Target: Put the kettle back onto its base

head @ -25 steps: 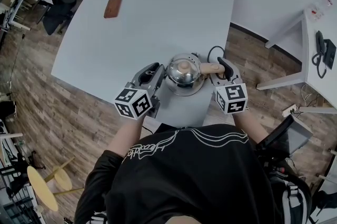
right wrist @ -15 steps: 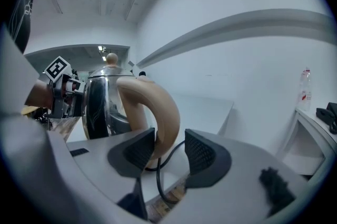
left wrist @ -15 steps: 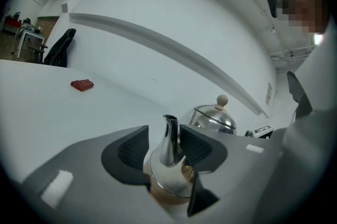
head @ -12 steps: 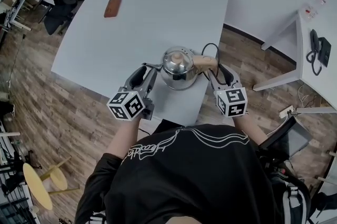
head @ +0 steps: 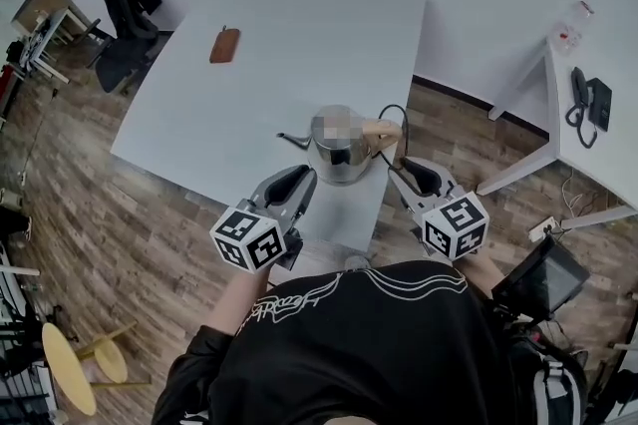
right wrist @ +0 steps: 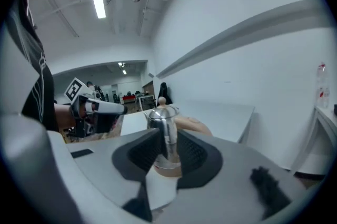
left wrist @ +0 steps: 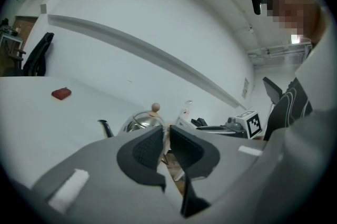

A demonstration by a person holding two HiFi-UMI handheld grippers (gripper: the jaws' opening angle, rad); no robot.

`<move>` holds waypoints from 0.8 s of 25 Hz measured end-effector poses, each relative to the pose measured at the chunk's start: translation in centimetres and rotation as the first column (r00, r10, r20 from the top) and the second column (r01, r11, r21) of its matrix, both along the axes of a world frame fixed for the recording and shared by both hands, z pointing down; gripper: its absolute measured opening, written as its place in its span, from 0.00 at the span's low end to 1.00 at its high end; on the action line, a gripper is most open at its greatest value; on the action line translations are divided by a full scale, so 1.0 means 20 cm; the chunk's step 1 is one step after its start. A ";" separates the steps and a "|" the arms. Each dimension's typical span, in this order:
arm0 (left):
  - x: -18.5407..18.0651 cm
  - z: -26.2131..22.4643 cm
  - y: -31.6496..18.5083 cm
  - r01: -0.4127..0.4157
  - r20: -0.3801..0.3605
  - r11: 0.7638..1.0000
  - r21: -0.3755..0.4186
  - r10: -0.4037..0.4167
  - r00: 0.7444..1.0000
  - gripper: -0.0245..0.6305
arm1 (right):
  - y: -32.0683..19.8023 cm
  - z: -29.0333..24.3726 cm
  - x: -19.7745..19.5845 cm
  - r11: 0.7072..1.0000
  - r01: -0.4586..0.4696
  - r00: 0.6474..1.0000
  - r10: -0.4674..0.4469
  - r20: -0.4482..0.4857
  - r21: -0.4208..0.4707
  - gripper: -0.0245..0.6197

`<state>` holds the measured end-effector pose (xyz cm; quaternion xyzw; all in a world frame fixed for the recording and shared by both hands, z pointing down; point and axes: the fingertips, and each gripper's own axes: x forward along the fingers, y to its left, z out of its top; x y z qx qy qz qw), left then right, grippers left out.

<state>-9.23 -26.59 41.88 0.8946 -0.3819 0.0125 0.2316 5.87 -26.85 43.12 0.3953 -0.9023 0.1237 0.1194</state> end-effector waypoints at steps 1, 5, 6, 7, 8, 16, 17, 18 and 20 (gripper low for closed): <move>0.03 -0.03 0.04 -0.032 -0.013 1.000 -0.002 0.032 0.999 0.07 | 0.05 -0.04 -0.04 1.000 0.017 0.999 -0.017 0.032 -0.009 0.14; 0.10 -0.13 0.29 -0.161 -0.030 0.986 0.034 0.163 0.986 0.04 | 0.30 -0.15 -0.20 0.997 0.079 0.991 -0.077 0.106 -0.013 0.05; 0.10 -0.15 0.36 -0.187 -0.014 0.981 0.050 0.188 0.982 0.04 | 0.37 -0.17 -0.24 0.996 0.090 0.990 -0.088 0.114 -0.015 0.05; 0.10 -0.17 0.45 -0.210 0.004 0.976 0.064 0.210 0.978 0.05 | 0.46 -0.18 -0.28 0.995 0.097 0.988 -0.094 0.123 -0.023 0.05; 0.10 -0.18 0.54 -0.233 0.019 0.970 0.075 0.232 0.973 0.04 | 0.54 -0.19 -0.31 0.994 0.098 0.987 -0.092 0.134 -0.037 0.05; 0.08 -0.26 1.07 -0.338 0.049 0.938 0.075 0.335 0.941 0.04 | 1.06 -0.26 -0.49 0.997 0.079 0.993 -0.078 0.088 -0.009 0.05; 0.08 -0.27 1.11 -0.342 0.043 0.937 0.074 0.340 0.940 0.04 | 1.10 -0.26 -0.49 0.997 0.073 0.994 -0.071 0.088 -0.015 0.05; 0.08 -0.27 1.14 -0.345 0.040 0.936 0.073 0.343 0.939 0.04 | 1.14 -0.27 -0.49 0.997 0.067 0.994 -0.065 0.091 -0.023 0.05; 0.09 -0.29 1.19 -0.350 0.037 0.934 0.075 0.348 0.937 0.04 | 1.19 -0.29 -0.48 0.998 0.063 0.994 -0.061 0.087 -0.030 0.05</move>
